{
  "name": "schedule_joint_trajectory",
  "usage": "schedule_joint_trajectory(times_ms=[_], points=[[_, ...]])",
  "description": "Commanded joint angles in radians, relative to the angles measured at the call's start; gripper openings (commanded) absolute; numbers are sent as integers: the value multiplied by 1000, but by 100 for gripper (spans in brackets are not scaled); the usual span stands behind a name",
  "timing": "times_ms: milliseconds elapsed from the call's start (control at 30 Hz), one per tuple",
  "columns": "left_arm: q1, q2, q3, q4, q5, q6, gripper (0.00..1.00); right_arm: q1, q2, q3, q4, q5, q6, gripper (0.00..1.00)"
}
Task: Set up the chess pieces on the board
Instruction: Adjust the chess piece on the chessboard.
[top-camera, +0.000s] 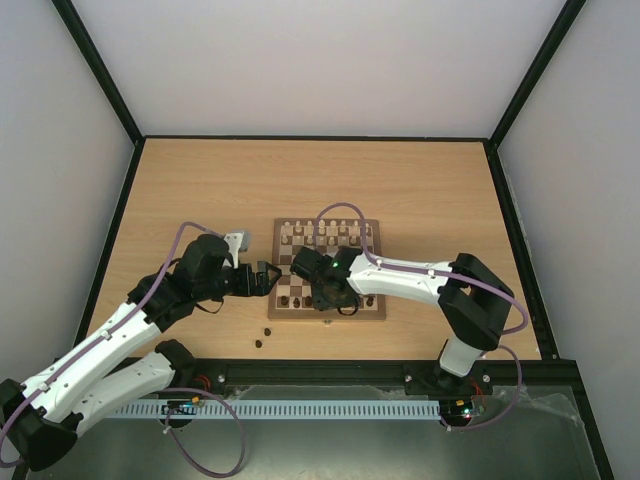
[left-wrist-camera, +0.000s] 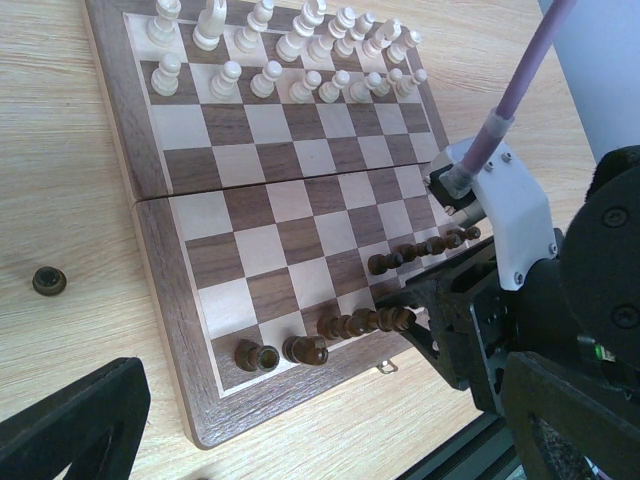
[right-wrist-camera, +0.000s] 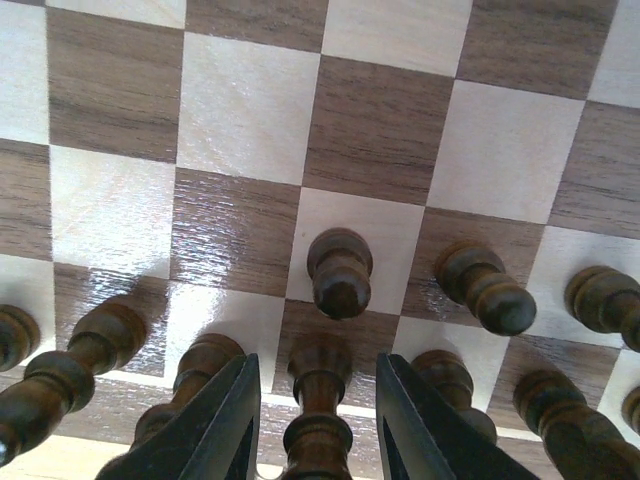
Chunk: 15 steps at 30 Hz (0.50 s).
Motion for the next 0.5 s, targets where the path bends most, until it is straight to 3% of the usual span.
schedule_joint_trajectory(times_ms=[0,467], points=[[7,2,-10,10,9,7,99,-2,-48,4,-41,7,-2,33],[7,10,-9,8,1,2,99,-2,-115,32,-93,28,-5,33]])
